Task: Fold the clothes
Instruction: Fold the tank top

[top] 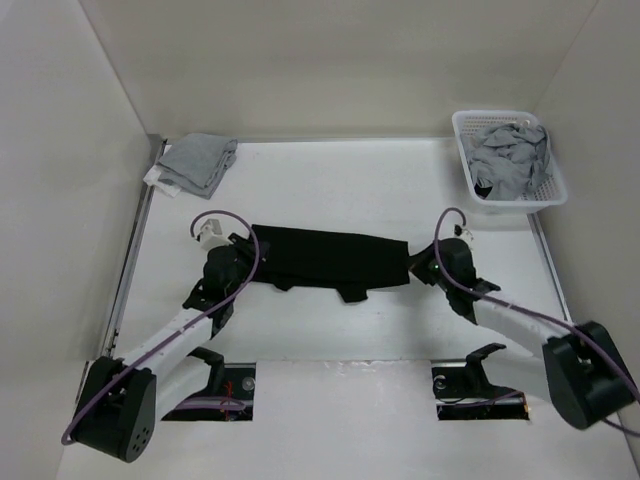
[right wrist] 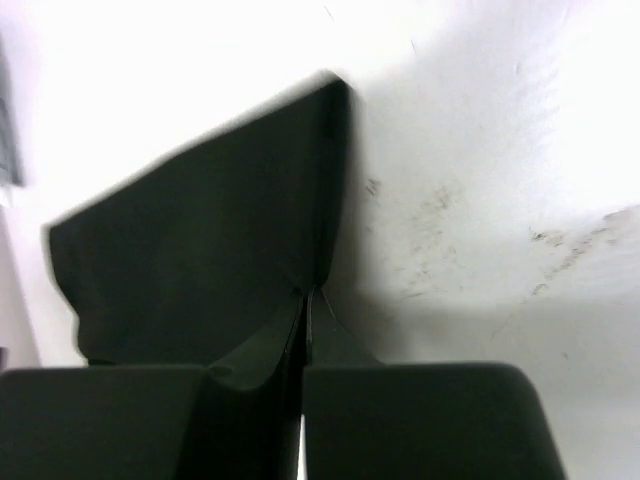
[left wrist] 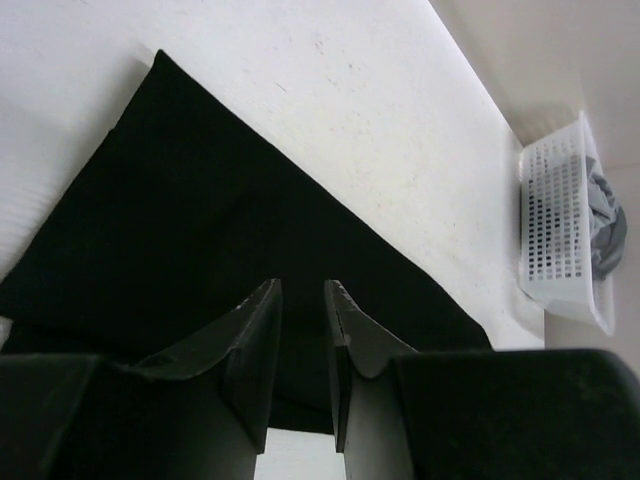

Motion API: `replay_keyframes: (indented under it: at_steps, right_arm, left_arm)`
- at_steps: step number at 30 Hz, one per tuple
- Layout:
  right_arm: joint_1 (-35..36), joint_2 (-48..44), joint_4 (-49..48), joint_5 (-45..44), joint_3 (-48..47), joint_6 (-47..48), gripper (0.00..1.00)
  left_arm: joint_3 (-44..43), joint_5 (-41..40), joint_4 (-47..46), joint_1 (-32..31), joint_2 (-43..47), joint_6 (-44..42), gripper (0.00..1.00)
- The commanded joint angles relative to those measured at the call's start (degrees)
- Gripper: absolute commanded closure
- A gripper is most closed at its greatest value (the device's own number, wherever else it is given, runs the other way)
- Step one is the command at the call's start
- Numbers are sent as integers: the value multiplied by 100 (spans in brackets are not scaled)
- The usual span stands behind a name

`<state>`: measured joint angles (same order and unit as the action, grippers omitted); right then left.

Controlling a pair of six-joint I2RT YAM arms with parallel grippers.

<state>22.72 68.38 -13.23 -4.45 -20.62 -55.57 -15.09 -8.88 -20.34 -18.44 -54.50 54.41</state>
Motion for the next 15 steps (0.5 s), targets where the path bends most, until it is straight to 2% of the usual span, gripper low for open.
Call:
replay_keyframes:
  at_steps: [1, 4, 7, 11, 15]
  right_arm:
    - [-132, -946, 855, -802, -196, 432, 100]
    - [-141, -1616, 1585, -1136, -582, 818, 100]
    - [25, -1723, 2060, -1365, -1152, 1109, 100]
    - [806, -1162, 2281, -1786, -2058, 1653, 100]
    - [1659, -135, 2483, -2156, -3068, 2041, 100]
  left_arm:
    - [-319, -43, -523, -304, -218, -10, 77]
    - [-415, -69, -725, -603, -473, 25, 76]
    - [-503, -78, -831, -788, -623, 69, 76]
    - [-530, -43, -867, -876, -588, 87, 75]
    - [-363, -8, -761, -701, -176, 87, 75]
